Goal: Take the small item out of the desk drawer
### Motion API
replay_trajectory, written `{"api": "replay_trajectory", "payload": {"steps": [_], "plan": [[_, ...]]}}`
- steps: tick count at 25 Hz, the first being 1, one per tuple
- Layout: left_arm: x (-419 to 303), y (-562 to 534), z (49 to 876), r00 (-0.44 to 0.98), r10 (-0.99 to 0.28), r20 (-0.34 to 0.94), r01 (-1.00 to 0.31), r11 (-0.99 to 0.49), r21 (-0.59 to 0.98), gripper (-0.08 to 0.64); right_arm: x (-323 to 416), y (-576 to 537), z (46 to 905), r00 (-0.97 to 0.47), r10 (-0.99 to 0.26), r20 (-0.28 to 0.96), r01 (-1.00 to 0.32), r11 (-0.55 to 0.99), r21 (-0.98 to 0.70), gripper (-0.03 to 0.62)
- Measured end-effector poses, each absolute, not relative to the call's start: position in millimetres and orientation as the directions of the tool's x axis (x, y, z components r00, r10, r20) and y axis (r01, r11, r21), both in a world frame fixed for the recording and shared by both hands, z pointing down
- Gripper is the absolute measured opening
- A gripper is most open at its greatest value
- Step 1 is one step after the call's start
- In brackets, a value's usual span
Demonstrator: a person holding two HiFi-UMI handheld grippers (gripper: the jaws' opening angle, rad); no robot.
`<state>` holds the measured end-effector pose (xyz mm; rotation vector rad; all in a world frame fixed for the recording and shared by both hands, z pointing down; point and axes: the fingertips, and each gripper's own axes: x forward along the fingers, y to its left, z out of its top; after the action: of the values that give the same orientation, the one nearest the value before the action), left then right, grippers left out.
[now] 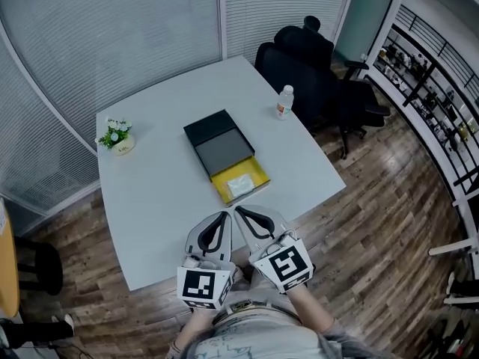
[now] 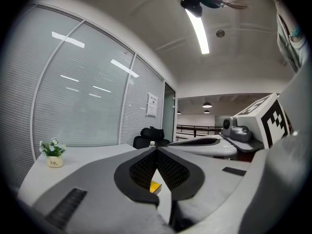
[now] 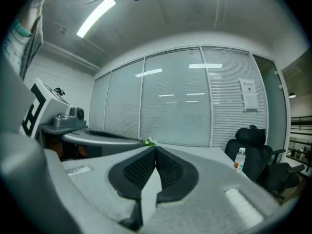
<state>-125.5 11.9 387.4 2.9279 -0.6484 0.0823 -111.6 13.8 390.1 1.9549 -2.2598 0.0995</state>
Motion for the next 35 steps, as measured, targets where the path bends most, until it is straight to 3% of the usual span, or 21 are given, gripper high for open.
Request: {"api": "replay_trajectory", "payload": {"steps": [23,35], "plan": [[23,-84,375,0.774,-0.626,0.093,-0.633,-0.769,0.087,-0.002,29,-82,376,-0.389,-0.911,0.138,-0.914,0.4,0.068,0.003],[25,-110,391,0.657,-0.745,0.118,-0.754,-0.65,0.093,-0.002,39,-105,394,-0.53,-0.834,0.15,-0.838,0.543,0.056,0.003]]}}
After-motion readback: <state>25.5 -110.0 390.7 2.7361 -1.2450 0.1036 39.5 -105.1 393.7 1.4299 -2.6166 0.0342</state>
